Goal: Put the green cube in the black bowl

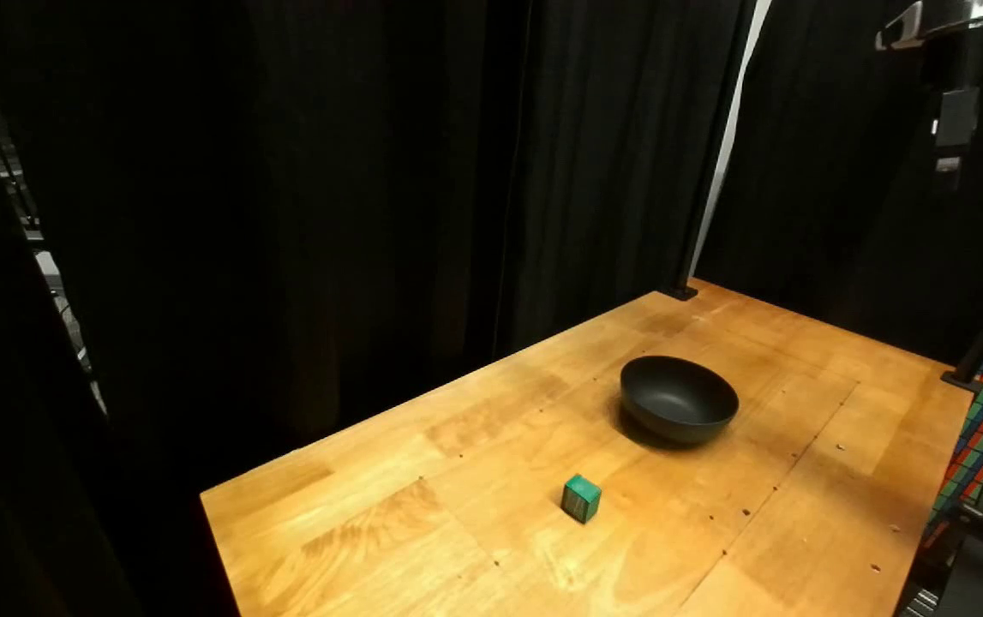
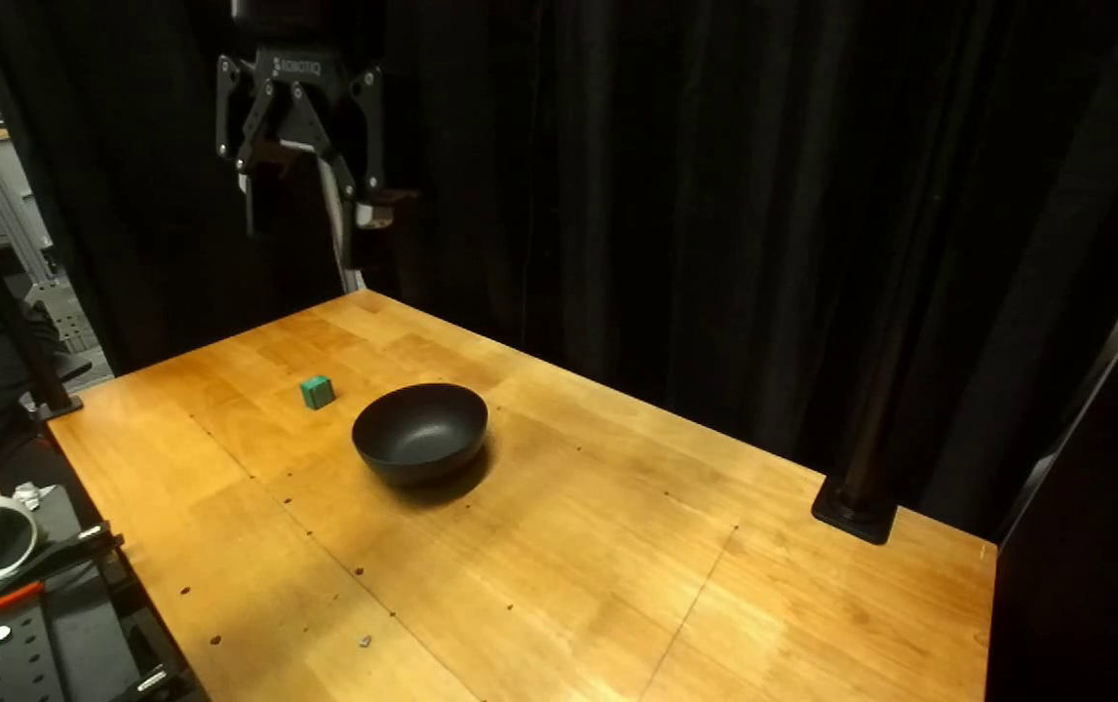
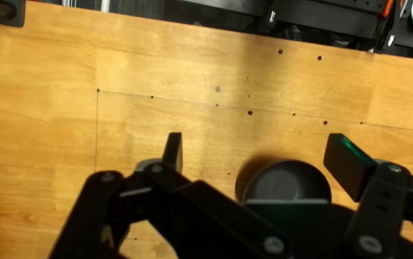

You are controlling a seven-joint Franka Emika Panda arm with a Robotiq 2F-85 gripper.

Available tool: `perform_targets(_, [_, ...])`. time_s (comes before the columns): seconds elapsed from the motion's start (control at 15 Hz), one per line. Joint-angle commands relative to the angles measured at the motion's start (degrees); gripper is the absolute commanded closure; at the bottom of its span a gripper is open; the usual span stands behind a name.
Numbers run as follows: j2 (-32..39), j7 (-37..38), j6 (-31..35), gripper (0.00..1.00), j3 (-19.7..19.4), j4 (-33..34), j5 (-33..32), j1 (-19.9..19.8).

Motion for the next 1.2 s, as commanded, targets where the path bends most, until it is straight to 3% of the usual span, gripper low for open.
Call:
perform_targets(0.0, [0.68,8.38,6.79,0.00,7.14,-3.70,-0.80,3.32])
perform_targets(0.33, [8.60,16.27,14.72,0.00,16.93,-4.91,1.14,10.27])
perform_targets(0.67, [19.04,23.84,23.91,0.00,23.84,-4.83,2.76,15.88])
perform_targets(0.93, [25.40,28.78,31.29,0.00,26.90,-5.08,3.75,19.30])
perform_targets(1.13, [29.15,35.08,36.68,0.00,26.76,-4.44,0.93,21.85])
